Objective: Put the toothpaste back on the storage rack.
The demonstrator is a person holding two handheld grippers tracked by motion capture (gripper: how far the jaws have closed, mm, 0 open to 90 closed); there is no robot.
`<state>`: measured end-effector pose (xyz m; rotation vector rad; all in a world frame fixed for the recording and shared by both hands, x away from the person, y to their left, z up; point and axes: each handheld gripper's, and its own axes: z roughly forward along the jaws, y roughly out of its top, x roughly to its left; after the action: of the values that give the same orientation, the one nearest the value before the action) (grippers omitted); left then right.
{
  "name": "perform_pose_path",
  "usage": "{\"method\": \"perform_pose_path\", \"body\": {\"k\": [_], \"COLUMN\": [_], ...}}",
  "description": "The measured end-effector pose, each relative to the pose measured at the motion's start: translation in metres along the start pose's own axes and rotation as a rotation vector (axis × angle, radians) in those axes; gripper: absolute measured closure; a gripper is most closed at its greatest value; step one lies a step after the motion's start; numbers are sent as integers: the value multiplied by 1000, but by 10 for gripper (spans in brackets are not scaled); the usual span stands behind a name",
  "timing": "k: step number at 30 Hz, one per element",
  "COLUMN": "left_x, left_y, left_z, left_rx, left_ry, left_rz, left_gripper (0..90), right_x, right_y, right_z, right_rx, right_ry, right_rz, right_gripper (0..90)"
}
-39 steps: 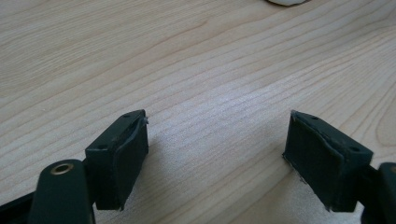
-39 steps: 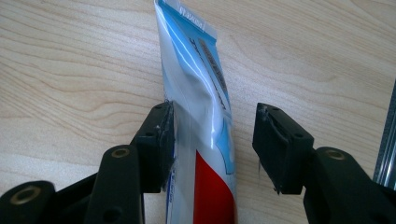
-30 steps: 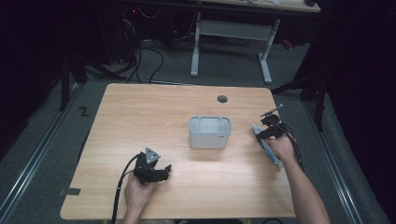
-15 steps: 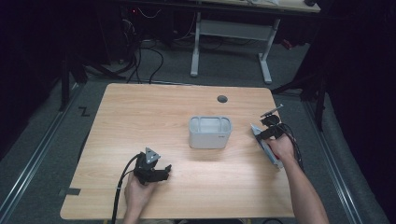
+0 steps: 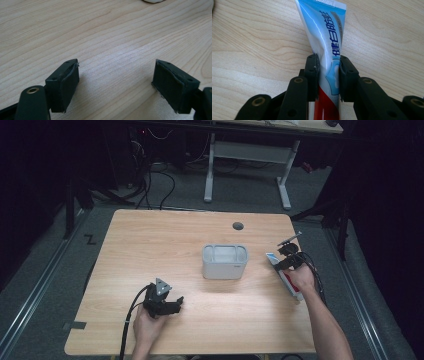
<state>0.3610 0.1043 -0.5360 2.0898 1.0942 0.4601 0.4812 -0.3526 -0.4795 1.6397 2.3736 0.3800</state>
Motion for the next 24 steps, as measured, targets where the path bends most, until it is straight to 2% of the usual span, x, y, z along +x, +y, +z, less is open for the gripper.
{"method": "perform_pose_path", "body": {"k": [5, 6, 8, 9, 16, 21, 22, 23, 24], "left_x": [0, 0, 0, 0, 0, 0, 0, 0, 0], "left_y": [0, 0, 0, 0, 0, 0, 0, 0, 0], "left_z": [0, 0, 0, 0, 0, 0, 0, 0, 0], "left_rx": [0, 0, -1, -1, -1, -1, -1, -1, -1], "left_ry": [0, 0, 0, 0, 1, 1, 1, 1, 1], "left_rz": [0, 0, 0, 0, 0, 0, 0, 0, 0], "left_gripper": [218, 219, 219, 219, 219, 219, 219, 219, 219], "right_x": [-1, 1, 1, 2, 9, 12, 14, 14, 17], "right_y": [-5, -8, -9, -11, -14, -15, -16, -16, -17], "right_z": [-11, -18, -20, -26, -41, -49, -54, -54, -58], "right_rx": [-27, -53, -59, -82, -147, -186, -214, -214, -237], "right_ry": [33, 56, 62, 81, 144, 172, 185, 185, 190], "right_rz": [-6, -12, -20, -21, -39, -45, -51, -51, -58], "right_gripper": [723, 723, 723, 724, 730, 734, 736, 736, 737]}}
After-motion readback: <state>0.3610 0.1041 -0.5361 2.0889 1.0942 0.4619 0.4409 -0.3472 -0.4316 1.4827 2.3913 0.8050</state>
